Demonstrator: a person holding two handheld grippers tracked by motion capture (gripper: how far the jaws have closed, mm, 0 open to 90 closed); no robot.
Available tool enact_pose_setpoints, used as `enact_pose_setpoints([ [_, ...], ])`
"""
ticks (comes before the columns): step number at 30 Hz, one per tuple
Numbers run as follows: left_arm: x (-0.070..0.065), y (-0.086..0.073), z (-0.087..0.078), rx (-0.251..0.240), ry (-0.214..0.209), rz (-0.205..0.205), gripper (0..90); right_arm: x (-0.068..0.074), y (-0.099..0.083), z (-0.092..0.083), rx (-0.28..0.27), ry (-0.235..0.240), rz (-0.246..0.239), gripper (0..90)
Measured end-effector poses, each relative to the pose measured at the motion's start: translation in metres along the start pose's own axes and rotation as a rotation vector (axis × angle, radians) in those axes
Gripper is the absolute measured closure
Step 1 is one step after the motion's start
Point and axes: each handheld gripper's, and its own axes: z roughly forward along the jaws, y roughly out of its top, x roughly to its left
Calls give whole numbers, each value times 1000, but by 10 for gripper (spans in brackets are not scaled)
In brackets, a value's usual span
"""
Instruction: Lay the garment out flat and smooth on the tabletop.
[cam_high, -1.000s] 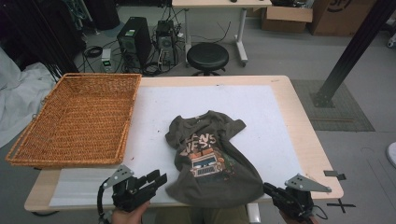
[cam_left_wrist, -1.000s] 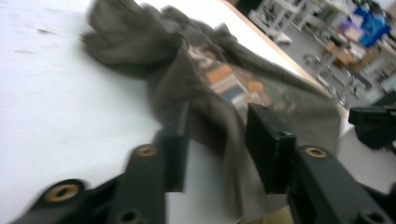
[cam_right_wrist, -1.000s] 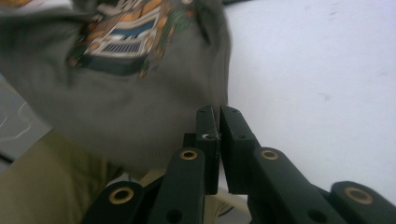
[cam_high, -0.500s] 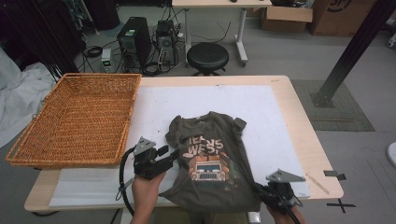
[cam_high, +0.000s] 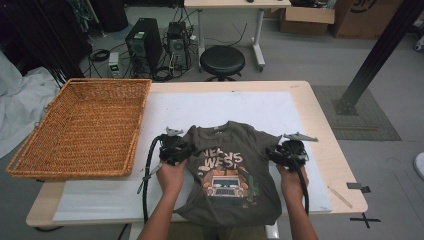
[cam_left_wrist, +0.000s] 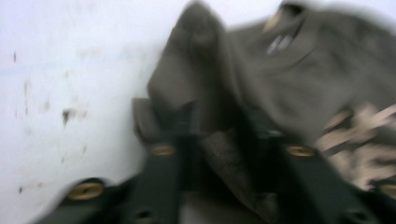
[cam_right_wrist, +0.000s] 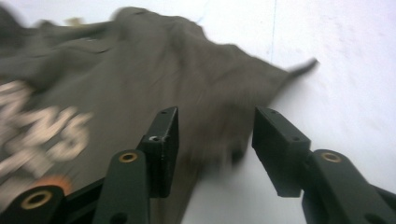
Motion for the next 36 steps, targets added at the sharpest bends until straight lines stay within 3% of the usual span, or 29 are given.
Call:
enact_pose_setpoints([
  [2,3,-2,-3,-5,6,9,815,-1,2,12,37,-3,-24,784],
  [4,5,-4,-8,3,16,27,830,-3,-2,12,39,-7,-73,878],
  [5,6,-5,-12,0,28,33,837,-7,-7,3,50,-14,-59,884],
  [6,8,-7,-16,-5,32,30,837,-7,-7,3,50,-14,-59,884],
  [7,9,-9,-20,-11,36,33,839,-10,-14,-13,50,-50,-56,885],
  [8,10,-11,-24,-20,36,37,839,-10,-14,-13,50,-50,-56,885],
  [11,12,-14,-35,-41,46,75,831,-15,-28,-30,49,-67,-70,875],
  [13,13,-12,-43,-94,46,70,753,-17,-30,-39,41,-105,-85,796],
  [14,14,-9,-44,-121,34,76,664,-21,-26,-48,2,-113,-43,688],
  [17,17,5,-36,-110,13,94,589,-24,-16,-50,-41,-82,-38,649],
  [19,20,16,-28,-113,4,97,575,-26,-5,-45,-66,-12,-45,621],
  [21,25,28,-17,-104,-41,100,564,-27,7,-33,-64,24,-72,587],
  [22,27,34,-10,-82,-65,121,551,-28,13,-26,-59,61,-69,565],
  [23,29,39,-2,-50,-91,140,518,-28,24,-10,-29,76,-97,555],
  [25,32,45,12,19,-113,173,508,-28,29,-1,-15,90,-106,547],
  [27,36,48,24,64,-146,165,494,-25,36,16,22,108,-142,546],
  [29,38,48,33,108,-149,169,452,-20,39,34,83,109,-193,540],
  [30,38,47,37,132,-148,183,467,-18,41,41,112,109,-218,531],
  [31,38,45,36,118,-120,212,513,-17,41,48,128,110,-246,532],
  [32,38,45,35,116,-107,244,623,-16,40,51,123,101,-271,562],
  [33,42,47,34,137,-153,247,878,-16,42,52,126,106,-296,762],
  [34,43,48,33,158,-155,218,878,-16,42,52,126,106,-296,762],
  [35,45,51,33,172,-146,207,883,-17,44,52,136,133,-307,858],
  [36,46,53,32,167,-118,221,886,-16,45,52,143,140,-325,867],
])
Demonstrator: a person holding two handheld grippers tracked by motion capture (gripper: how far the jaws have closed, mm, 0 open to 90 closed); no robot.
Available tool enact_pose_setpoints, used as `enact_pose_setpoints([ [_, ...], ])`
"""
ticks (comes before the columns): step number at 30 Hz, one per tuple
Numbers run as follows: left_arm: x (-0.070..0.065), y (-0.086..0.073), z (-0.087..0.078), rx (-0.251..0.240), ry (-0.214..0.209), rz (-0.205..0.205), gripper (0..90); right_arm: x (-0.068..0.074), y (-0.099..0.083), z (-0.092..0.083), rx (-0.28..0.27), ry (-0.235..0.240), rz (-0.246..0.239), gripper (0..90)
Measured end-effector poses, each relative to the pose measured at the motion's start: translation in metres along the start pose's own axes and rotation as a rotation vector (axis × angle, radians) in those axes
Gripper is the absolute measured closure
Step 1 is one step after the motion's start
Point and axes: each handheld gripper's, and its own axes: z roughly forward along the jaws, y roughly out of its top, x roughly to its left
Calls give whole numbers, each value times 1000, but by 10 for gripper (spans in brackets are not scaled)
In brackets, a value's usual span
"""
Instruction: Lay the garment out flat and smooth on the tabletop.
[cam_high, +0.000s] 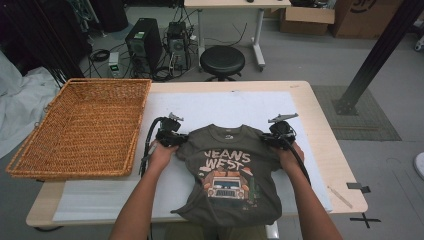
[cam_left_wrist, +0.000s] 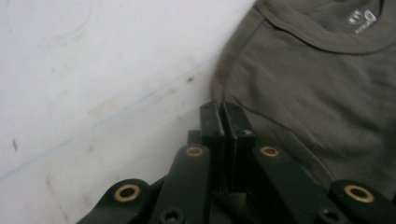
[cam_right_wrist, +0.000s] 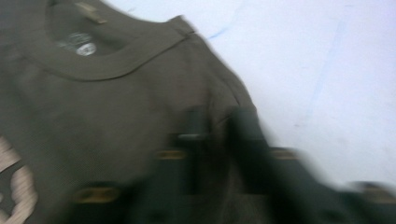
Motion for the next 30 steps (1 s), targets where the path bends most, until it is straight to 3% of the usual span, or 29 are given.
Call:
enact_pose_setpoints([
  [3,11,11,-10,-99,62,-73,886,-1,11,5,-29,-32,-24,871],
  [5,17,23,-15,-131,115,-87,885,-4,23,9,-68,-65,-22,872],
  [6,20,30,-16,-145,141,-93,883,-4,38,16,-82,-131,-31,874],
  [7,24,36,-17,-166,158,-113,883,-4,38,16,-82,-131,-31,874],
  [8,27,42,-16,-179,168,-144,878,-2,46,20,-87,-185,-41,875],
  [9,28,48,-14,-169,204,-159,702,3,61,30,-71,-281,-61,868],
  [10,27,50,-13,-148,260,-168,702,3,61,30,-71,-281,-61,868],
  [11,26,50,-12,-138,280,-178,596,4,65,38,-31,-312,-68,851],
  [12,25,47,-12,-128,283,-190,564,4,67,44,17,-334,-71,767],
  [14,21,38,-13,-130,295,-183,512,3,65,42,-32,-369,-33,658],
  [17,18,19,-12,-125,266,-203,505,-11,56,19,-140,-285,113,580],
  [19,16,5,-9,-118,264,-222,499,-21,43,-2,-206,-299,163,554],
  [20,15,-1,-7,-114,253,-237,476,-31,25,-23,-224,-307,214,544],
  [21,14,-6,-4,-112,249,-250,476,-31,25,-23,-224,-307,214,544],
  [22,13,-11,-1,-109,253,-258,461,-35,14,-31,-234,-301,248,544],
  [24,11,-17,2,-133,275,-253,457,-40,-8,-40,-200,-279,300,539],
  [25,9,-16,3,-136,287,-255,469,-41,-18,-40,-184,-239,332,536],
  [26,8,-16,2,-133,293,-239,508,-41,-26,-39,-167,-203,361,526],
  [27,8,-16,1,-137,294,-235,696,-38,-32,-35,-141,-186,364,528],
  [29,6,-16,-1,-144,317,-256,856,-28,-38,-27,-99,-176,343,509],
  [30,5,-17,-2,-152,331,-267,872,-22,-39,-25,-122,-185,320,618],
])
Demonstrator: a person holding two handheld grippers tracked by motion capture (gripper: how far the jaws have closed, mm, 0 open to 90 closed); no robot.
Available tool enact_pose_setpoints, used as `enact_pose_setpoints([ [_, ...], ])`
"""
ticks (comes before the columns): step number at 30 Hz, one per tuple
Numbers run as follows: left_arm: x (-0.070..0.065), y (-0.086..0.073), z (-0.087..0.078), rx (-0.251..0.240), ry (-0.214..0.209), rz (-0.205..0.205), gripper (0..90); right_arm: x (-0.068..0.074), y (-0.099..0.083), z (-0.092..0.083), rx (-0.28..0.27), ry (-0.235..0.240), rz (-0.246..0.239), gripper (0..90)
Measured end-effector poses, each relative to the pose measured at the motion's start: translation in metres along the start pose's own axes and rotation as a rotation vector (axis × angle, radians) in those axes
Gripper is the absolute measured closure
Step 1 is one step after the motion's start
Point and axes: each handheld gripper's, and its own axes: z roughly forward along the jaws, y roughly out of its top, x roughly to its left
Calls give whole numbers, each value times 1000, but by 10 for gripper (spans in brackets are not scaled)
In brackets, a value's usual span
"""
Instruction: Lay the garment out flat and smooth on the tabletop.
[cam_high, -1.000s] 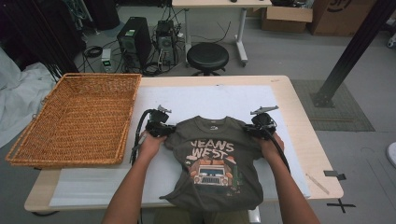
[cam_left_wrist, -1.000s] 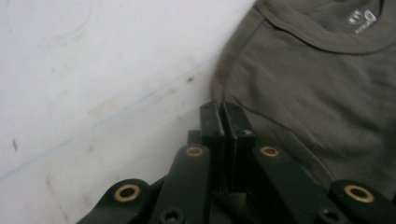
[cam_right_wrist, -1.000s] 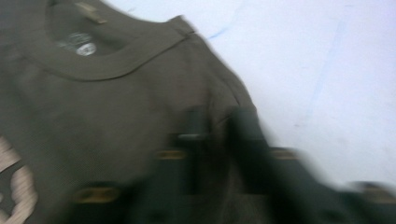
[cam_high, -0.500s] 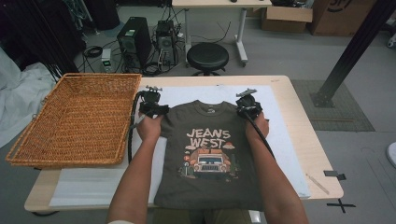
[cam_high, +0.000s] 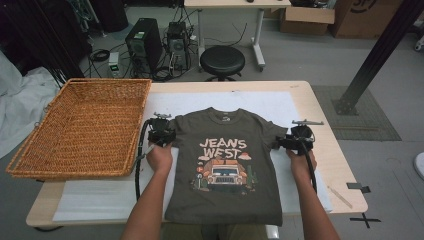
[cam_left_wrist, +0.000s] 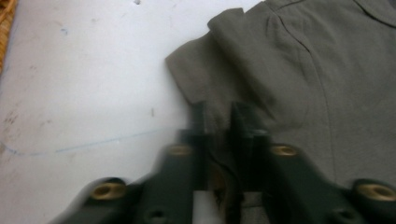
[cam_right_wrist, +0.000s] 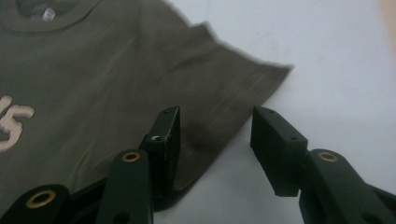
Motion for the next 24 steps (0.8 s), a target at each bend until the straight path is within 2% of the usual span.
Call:
enact_pose_setpoints([
  [1,1,-2,-2,-16,2,-19,873,4,-1,1,1,19,-19,629],
  [2,2,-5,-3,-16,-2,-32,873,9,-1,1,5,-6,-54,762],
  [3,2,-8,-4,-14,7,-25,873,13,-1,1,14,2,-109,862],
  [4,3,-10,-6,-19,19,-24,874,16,-1,1,25,-14,-157,876],
  [5,4,-13,-9,-22,20,-38,875,19,0,-2,35,-80,-200,879],
  [6,4,-14,-11,-20,17,-49,875,18,-1,-5,36,-133,-209,878],
  [7,3,-16,-14,-26,22,-51,873,15,-3,-7,35,-129,-169,875],
  [8,2,-18,-17,-36,45,-48,872,14,-5,-8,31,-125,-148,867],
  [9,2,-18,-20,-57,37,-56,780,14,-7,-10,26,-123,-142,817],
  [10,2,-19,-25,-87,17,-57,663,13,-7,-12,8,-121,-134,714],
  [11,1,-20,-30,-110,-6,-49,649,13,-7,-16,-29,-112,-120,668],
  [12,-1,-20,-35,-125,-41,-44,647,13,-7,-21,-59,-87,-100,659],
  [13,-3,-21,-39,-133,-93,-44,637,13,-7,-26,-83,-63,-76,631],
  [15,-11,-23,-42,-105,-163,-19,612,15,-10,-33,-106,14,-23,582],
  [16,-17,-25,-41,-88,-182,8,595,17,-12,-33,-85,50,-11,562],
  [18,-28,-28,-33,-57,-164,70,574,25,-15,-24,10,119,-22,516],
  [19,-32,-29,-29,-35,-153,80,565,30,-18,-20,38,103,-51,521],
  [20,-35,-30,-24,-2,-135,91,644,37,-23,-18,11,27,-113,688],
  [21,-37,-31,-23,-16,-93,112,644,37,-23,-18,11,27,-113,688],
  [22,-38,-31,-24,-12,-68,104,797,37,-23,-19,11,-18,-134,768],
  [23,-36,-29,-24,-2,-69,62,851,35,-23,-19,9,-26,-134,799],
  [24,-36,-30,-25,-2,-47,44,873,34,-23,-20,7,-43,-137,804],
])
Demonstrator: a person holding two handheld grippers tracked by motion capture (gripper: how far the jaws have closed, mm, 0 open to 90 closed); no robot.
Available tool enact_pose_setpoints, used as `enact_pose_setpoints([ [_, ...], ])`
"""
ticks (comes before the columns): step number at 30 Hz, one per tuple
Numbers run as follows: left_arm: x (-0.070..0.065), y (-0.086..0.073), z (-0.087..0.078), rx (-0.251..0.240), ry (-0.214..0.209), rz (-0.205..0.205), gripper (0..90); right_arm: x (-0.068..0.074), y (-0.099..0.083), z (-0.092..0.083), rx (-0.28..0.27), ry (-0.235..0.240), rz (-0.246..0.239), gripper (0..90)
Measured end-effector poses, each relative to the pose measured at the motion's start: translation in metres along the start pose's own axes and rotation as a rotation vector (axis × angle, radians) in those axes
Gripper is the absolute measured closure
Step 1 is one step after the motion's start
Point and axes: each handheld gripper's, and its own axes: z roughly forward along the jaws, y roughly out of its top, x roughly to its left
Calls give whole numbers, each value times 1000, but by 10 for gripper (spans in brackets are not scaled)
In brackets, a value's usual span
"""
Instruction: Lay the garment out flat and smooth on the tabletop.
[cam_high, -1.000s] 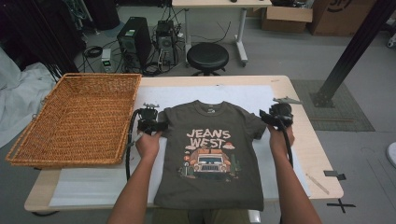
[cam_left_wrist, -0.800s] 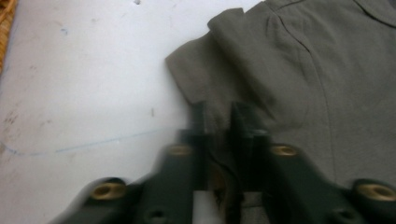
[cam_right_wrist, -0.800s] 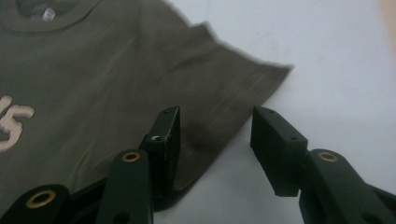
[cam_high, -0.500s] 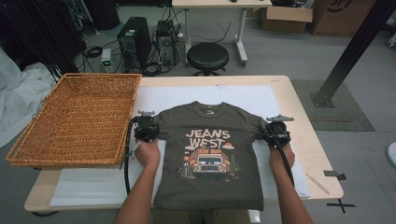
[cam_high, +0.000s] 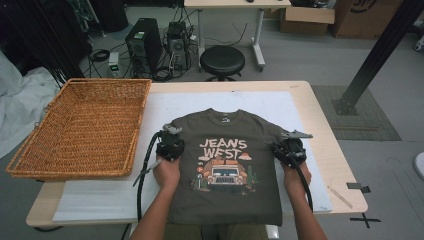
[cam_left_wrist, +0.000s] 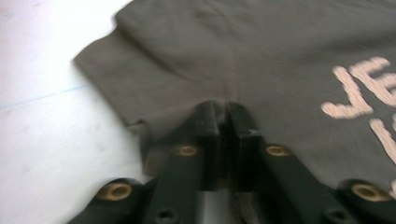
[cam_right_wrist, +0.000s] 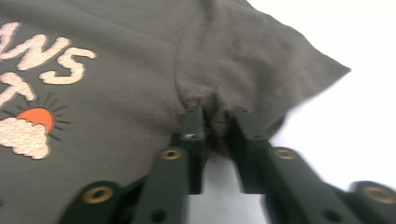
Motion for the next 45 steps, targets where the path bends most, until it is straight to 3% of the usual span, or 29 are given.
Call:
enact_pose_setpoints([
  [2,0,-4,-3,-12,38,-6,881,1,-1,1,-11,-9,-12,770],
  [4,4,-10,-6,-32,51,-16,882,0,-1,-1,-30,17,6,598],
  [7,12,-14,-10,-41,34,-29,873,-6,-3,-12,-72,57,63,591],
  [9,13,-15,-11,-51,33,-61,797,-4,-5,-18,-92,129,81,588],
  [11,16,-17,-15,-68,20,-102,704,4,-7,-22,-77,170,47,606],
  [13,18,-18,-19,-92,9,-114,618,13,-10,-19,-50,221,31,635],
  [16,21,-19,-28,-134,-9,-116,528,21,-15,-12,-1,145,-40,781],
  [18,24,-20,-33,-167,-28,-119,471,19,-18,-15,-10,107,1,825],
  [21,29,-21,-39,-189,-67,-140,395,15,-24,-25,-16,78,33,735],
  [23,32,-21,-42,-195,-113,-156,326,7,-30,-31,-64,80,52,667],
  [25,34,-21,-46,-215,-145,-148,256,-4,-33,-38,-123,53,88,579],
  [28,35,-22,-53,-241,-157,-120,147,-20,-35,-47,-178,64,148,540],
  [31,35,-24,-55,-244,-161,-91,153,-31,-32,-46,-178,70,175,556],
  [33,35,-24,-56,-245,-179,-82,154,-35,-32,-46,-183,57,196,503],
  [37,35,-21,-57,-250,-183,-65,154,-39,-35,-49,-214,23,184,361],
  [40,35,-21,-59,-265,-186,-72,155,-43,-34,-51,-235,-15,188,171],
  [41,36,-20,-60,-268,-188,-75,156,-44,-33,-52,-246,-24,198,162],
  [43,36,-19,-60,-269,-187,-74,157,-46,-32,-54,-261,0,191,193],
  [45,37,-15,-55,-253,-163,-36,181,-45,-31,-54,-255,19,169,198],
])
